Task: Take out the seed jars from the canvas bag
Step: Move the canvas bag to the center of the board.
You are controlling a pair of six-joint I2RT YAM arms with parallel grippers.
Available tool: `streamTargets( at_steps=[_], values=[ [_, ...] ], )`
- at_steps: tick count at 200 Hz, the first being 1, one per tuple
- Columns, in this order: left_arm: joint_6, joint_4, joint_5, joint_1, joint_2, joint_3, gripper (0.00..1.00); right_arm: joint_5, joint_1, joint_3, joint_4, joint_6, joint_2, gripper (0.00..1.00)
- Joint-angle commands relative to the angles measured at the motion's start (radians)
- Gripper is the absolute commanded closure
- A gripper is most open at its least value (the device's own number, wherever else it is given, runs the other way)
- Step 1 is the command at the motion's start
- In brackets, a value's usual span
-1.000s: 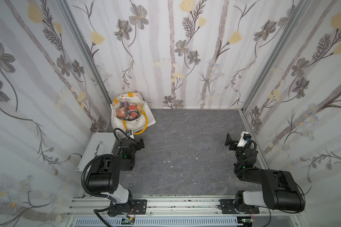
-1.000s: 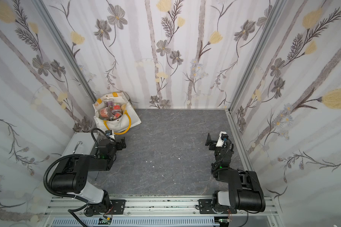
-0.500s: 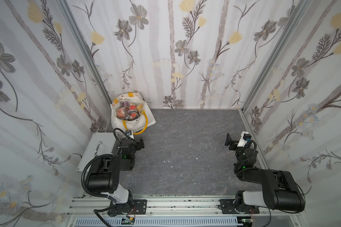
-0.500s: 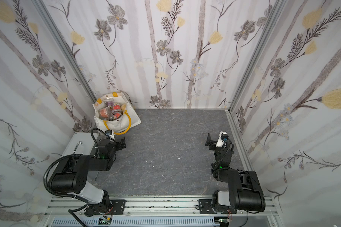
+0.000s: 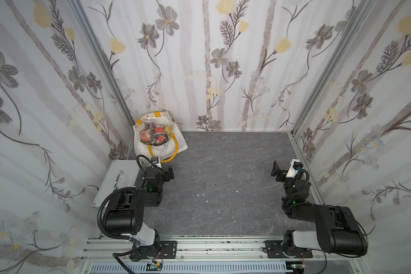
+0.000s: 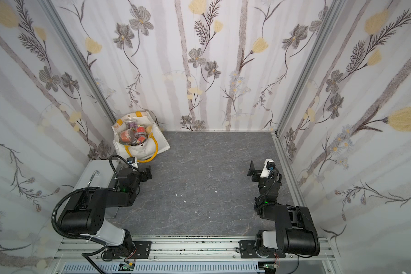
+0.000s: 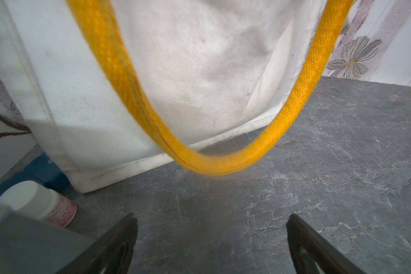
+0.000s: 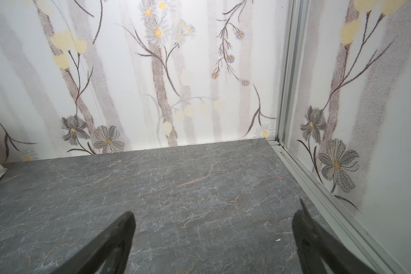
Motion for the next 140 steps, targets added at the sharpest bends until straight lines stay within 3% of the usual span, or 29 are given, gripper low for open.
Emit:
streamTargets(
  at_steps=[1, 22, 45, 65, 76, 91, 100, 113, 140],
  values=[
    [0.016, -0.109, -0.011, -0.012, -0.099, 0.024, 0.0, 0.077, -0.004, -0.051, 0.077, 0.028, -0.088, 0.0],
    [-0.003, -0.296, -0.036, -0.034, -0.224, 0.09, 0.0, 0.09, -0.004, -0.016, -0.177, 0.065, -0.273, 0.0],
    [-0.106, -0.535, 0.076, -0.042, -0.379, 0.192, 0.0, -0.029, -0.002, 0.033, -0.375, 0.137, -0.457, 0.0],
    [-0.203, -0.793, 0.146, -0.039, -0.445, 0.385, 0.0, -0.127, -0.002, 0.102, -0.516, 0.263, -0.553, 0.0],
    [-0.255, -0.973, 0.149, -0.037, -0.457, 0.516, 0.0, -0.273, 0.005, 0.152, -0.565, 0.239, -0.556, 0.0],
    [-0.308, -1.233, 0.126, -0.028, -0.44, 0.684, 0.0, -0.346, 0.049, 0.231, -0.667, 0.23, -0.531, 0.0],
    [-0.289, -1.275, 0.162, -0.02, -0.42, 0.745, 0.0, -0.386, 0.093, 0.271, -0.706, 0.195, -0.509, 0.0],
    [-0.209, -1.289, 0.298, -0.012, -0.377, 0.825, 0.0, -0.379, 0.181, 0.334, -0.783, 0.121, -0.47, 0.01],
    [-0.233, -1.37, 0.302, -0.013, -0.218, 1.014, 0.0, -0.269, 0.332, 0.439, -0.879, 0.068, -0.389, 0.0]
  ],
)
